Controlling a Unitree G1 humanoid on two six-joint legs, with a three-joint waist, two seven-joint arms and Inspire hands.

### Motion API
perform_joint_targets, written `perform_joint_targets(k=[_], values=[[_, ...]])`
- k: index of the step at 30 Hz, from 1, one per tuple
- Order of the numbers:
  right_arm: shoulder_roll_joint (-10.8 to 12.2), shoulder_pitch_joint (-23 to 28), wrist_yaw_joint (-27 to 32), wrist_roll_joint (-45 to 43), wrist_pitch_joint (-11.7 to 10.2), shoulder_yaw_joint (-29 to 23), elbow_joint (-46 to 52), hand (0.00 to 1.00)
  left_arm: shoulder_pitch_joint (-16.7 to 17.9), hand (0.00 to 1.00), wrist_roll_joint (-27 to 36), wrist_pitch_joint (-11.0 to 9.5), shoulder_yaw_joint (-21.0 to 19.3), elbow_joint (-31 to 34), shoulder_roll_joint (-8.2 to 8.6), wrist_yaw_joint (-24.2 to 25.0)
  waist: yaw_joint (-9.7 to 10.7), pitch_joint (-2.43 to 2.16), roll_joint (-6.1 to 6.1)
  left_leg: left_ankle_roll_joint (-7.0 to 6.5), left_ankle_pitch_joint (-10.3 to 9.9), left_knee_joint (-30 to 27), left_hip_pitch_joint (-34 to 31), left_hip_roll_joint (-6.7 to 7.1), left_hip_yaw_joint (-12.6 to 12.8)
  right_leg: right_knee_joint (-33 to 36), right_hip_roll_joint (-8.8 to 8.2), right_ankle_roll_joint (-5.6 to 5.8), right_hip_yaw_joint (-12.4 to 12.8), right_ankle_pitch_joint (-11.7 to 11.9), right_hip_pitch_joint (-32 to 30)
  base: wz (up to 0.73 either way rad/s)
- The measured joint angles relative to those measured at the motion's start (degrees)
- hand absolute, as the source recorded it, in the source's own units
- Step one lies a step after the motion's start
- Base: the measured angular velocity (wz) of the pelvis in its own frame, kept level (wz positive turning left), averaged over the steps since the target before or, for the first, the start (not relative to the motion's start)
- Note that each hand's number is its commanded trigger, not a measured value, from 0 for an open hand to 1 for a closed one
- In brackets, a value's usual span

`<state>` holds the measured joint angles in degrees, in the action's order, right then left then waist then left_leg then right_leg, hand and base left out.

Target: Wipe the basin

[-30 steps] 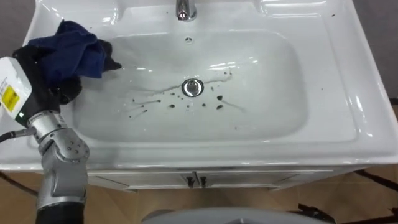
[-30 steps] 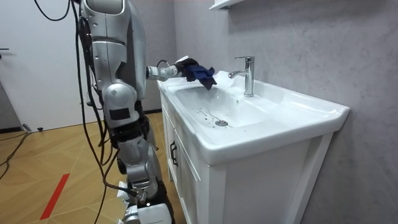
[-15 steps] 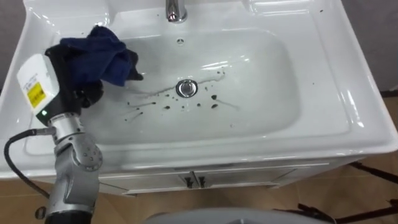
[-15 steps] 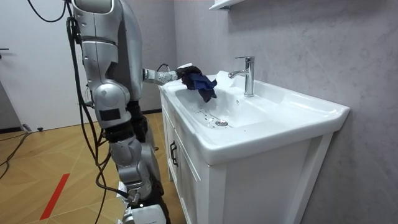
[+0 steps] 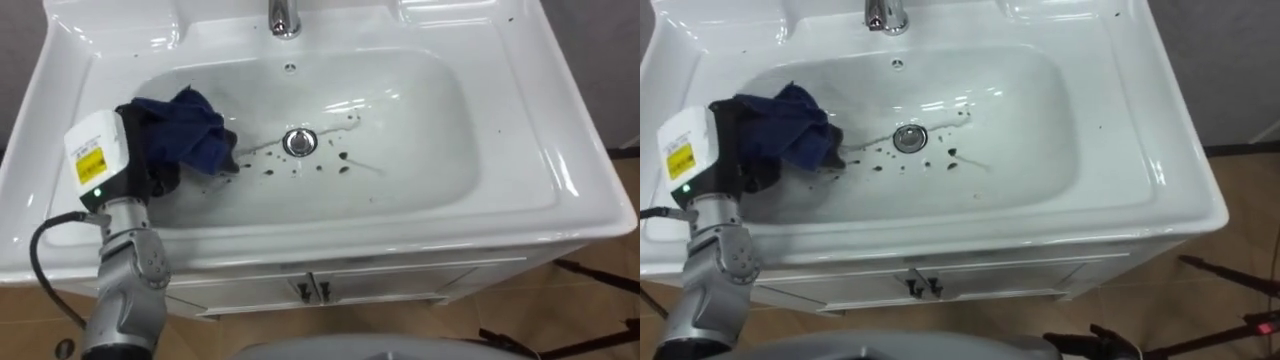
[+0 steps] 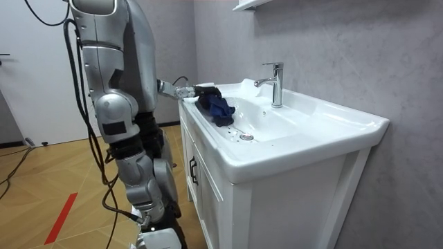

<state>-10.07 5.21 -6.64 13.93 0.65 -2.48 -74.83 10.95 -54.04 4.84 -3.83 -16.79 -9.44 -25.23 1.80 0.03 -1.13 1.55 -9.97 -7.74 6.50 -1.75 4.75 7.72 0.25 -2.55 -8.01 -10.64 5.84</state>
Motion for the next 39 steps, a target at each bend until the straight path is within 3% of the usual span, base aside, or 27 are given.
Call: perform_joint_targets(k=[7, 14, 20, 22, 23, 24, 34, 39], values=[[-0.6, 0.5, -0.6, 0.0, 0.3, 0.1, 1.3, 0.0, 0.0, 1.0, -5.9, 1.4, 1.7, -1.5, -0.3, 1.8, 0.0, -0.31, -0.8, 0.0, 0.0, 0.0, 0.2, 0.0, 0.8, 0.0, -0.02, 0.0, 0.5, 0.0, 0.0, -0.05], [-1.5, -0.6, -0.2, 0.5, 0.3, 0.2, 0.5, 0.0, -0.9, 1.0, -9.5, 3.9, 5.9, -2.9, -1.49, 6.5, 1.5, -0.17, -2.14, 0.0, 0.0, 0.1, 0.1, -0.09, 1.0, 0.0, -0.04, 0.0, 0.1, 0.0, 0.0, 0.04], [-1.7, -2.3, 0.2, 1.9, 0.7, 1.4, -1.2, 0.0, -1.7, 1.0, -14.5, 7.0, 10.4, 3.6, -3.82, 17.4, 2.5, 0.12, -2.38, 0.0, 0.0, 0.0, -0.1, -0.1, 0.9, 0.0, -0.22, 0.03, 0.4, 0.0, -0.1, 0.01], [-1.7, -3.0, 0.2, 2.0, 0.7, 1.8, -1.4, 0.0, -1.9, 1.0, -16.2, 7.7, 12.7, 8.0, -5.91, 20.8, 2.9, 0.19, -2.85, 0.0, 0.0, 0.0, -1.0, -0.11, 0.8, 0.0, -0.22, 0.07, 0.2, 0.0, -0.9, 0.04], [-1.9, -3.5, 0.2, 2.1, 0.6, 2.5, -1.7, 0.0, -2.5, 1.0, -17.1, 7.8, 13.9, 9.0, -6.52, 22.0, 3.1, 0.64, -2.9, 0.0, 0.0, 0.0, -1.1, -0.1, 0.8, 0.0, -0.14, 0.1, 0.2, 0.1, -1.0, 0.0], [-2.0, -3.8, 0.2, 2.1, 0.6, 2.8, -2.0, 0.0, -3.0, 1.0, -17.6, 8.1, 14.7, 9.2, -6.76, 22.8, 3.1, 0.72, -2.91, 0.0, 0.0, 0.0, -1.1, -0.09, 0.8, 0.0, -0.12, 0.12, 0.2, 0.1, -1.1, 0.0], [-2.5, -7.4, 0.2, 2.5, -0.1, 8.0, -4.4, 0.0, -5.0, 1.0, -19.5, 9.6, 25.9, 21.9, -11.0, 36.6, 4.8, 0.75, -3.07, -0.01, 0.0, 0.0, -2.4, -0.18, 0.2, 0.6, -0.2, 0.14, 0.1, 0.1, -2.2, 0.0], [-2.3, -8.7, -0.2, 2.8, -0.5, 8.0, -6.3, 0.0, -7.4, 1.0, -20.3, 10.2, 30.0, 25.5, -11.73, 44.6, 6.3, 0.83, -3.39, -0.01, 0.0, 0.0, -2.3, -0.39, -0.1, 0.8, -0.18, 0.14, 0.1, 0.1, -2.1, 0.02]])
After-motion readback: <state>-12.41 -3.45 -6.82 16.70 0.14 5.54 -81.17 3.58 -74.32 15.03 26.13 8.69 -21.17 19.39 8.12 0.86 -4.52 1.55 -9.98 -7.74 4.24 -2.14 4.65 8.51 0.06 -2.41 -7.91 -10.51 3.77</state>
